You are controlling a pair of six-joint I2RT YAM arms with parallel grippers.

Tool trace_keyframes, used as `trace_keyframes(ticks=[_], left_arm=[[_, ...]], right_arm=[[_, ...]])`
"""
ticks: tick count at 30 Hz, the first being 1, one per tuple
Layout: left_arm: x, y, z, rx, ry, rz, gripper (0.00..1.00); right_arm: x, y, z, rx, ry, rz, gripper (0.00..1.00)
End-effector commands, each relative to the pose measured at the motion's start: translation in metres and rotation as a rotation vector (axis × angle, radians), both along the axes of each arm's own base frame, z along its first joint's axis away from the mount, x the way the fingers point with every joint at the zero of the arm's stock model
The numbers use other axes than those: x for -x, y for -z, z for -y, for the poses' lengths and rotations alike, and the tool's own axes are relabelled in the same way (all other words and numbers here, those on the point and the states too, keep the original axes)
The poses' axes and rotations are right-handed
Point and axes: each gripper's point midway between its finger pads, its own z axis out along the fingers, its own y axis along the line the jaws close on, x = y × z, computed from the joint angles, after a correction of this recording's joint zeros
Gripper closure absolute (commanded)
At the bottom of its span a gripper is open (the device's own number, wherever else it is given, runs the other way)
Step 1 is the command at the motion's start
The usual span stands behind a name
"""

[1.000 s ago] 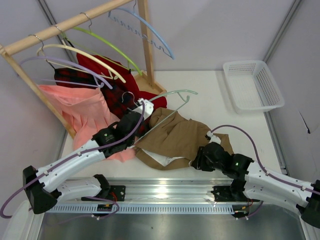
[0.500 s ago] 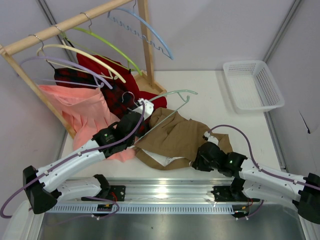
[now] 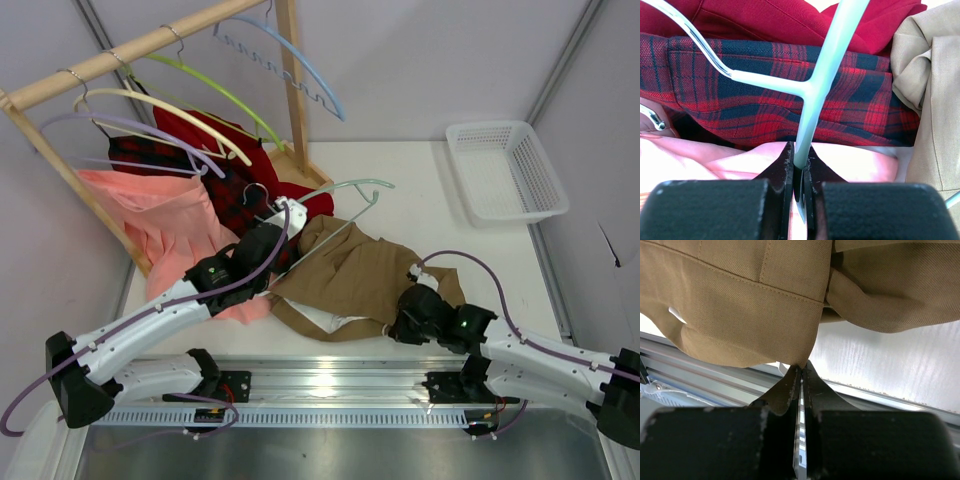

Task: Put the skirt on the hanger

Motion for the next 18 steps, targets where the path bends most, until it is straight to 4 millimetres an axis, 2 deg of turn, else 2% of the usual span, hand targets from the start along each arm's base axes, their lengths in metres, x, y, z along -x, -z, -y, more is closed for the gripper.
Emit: trace_keyframes(ticks=[1, 3, 6, 7, 11, 18], left_arm=[[-0.002, -0.02, -0.003, 0.056, -0.028, 0.069, 1.0], [-0.001, -0.019, -0.003, 0.053, -0.029, 0.069, 1.0], [-0.002, -0.018, -0.003, 0.052, -0.029, 0.071, 1.0], [-0.003, -0.018, -0.003, 0.051, -0.03, 0.073, 1.0], [-0.004, -0.014, -0.002, 0.037, -0.038, 0.068, 1.0], [-0.002, -0.015, -0.006, 0.058, -0.05, 0.091, 1.0]], right_arm=[[0.002, -0.018, -0.003, -0.024, 0.001, -0.007, 1.0], [0.006, -0.019, 0.001, -0.009, -0.002, -0.021, 1.0], [0.004, -0.036, -0.002, -0.029, -0.011, -0.014, 1.0], [0.0, -0.051, -0.008, -0.066, -0.016, 0.007, 1.0], [-0.014, -0.087, -0.02, -0.183, -0.021, 0.055, 1.0], [-0.05, -0.119, -0.001, -0.332, 0.129, 0.131, 1.0]])
